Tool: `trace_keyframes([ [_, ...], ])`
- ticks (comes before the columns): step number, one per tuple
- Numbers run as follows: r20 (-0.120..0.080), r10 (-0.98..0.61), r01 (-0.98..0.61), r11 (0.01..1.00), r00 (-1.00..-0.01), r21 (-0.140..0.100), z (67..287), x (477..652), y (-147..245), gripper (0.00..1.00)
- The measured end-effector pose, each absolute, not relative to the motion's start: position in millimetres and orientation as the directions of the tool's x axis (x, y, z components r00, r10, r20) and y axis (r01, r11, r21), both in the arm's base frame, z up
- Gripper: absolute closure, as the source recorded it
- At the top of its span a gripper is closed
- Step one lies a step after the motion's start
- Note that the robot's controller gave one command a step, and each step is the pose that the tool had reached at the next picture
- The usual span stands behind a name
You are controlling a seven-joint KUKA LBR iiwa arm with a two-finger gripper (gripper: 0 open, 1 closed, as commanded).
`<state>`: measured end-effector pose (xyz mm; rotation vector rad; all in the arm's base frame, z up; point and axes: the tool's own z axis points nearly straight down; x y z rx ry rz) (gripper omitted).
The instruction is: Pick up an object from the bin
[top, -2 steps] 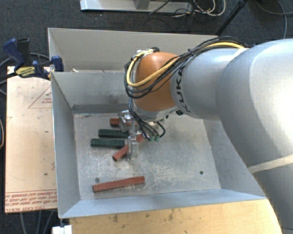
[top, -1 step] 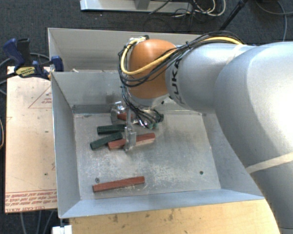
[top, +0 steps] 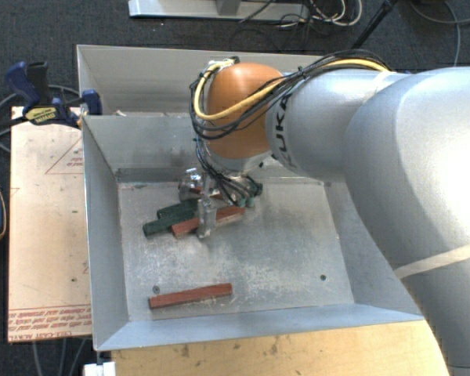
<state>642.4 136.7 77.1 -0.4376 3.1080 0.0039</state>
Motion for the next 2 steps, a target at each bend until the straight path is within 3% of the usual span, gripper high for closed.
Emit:
trace_keyframes([
  [1, -0.01, -0.247, -0.247, 0.969, -0.969, 0.001, 194.4, 623.0, 139.0, 1.0],
  [2, -0.013, -0.219, -0.219, 0.976, -0.976, 0.0, 339.0, 638.5, 129.3, 1.0],
])
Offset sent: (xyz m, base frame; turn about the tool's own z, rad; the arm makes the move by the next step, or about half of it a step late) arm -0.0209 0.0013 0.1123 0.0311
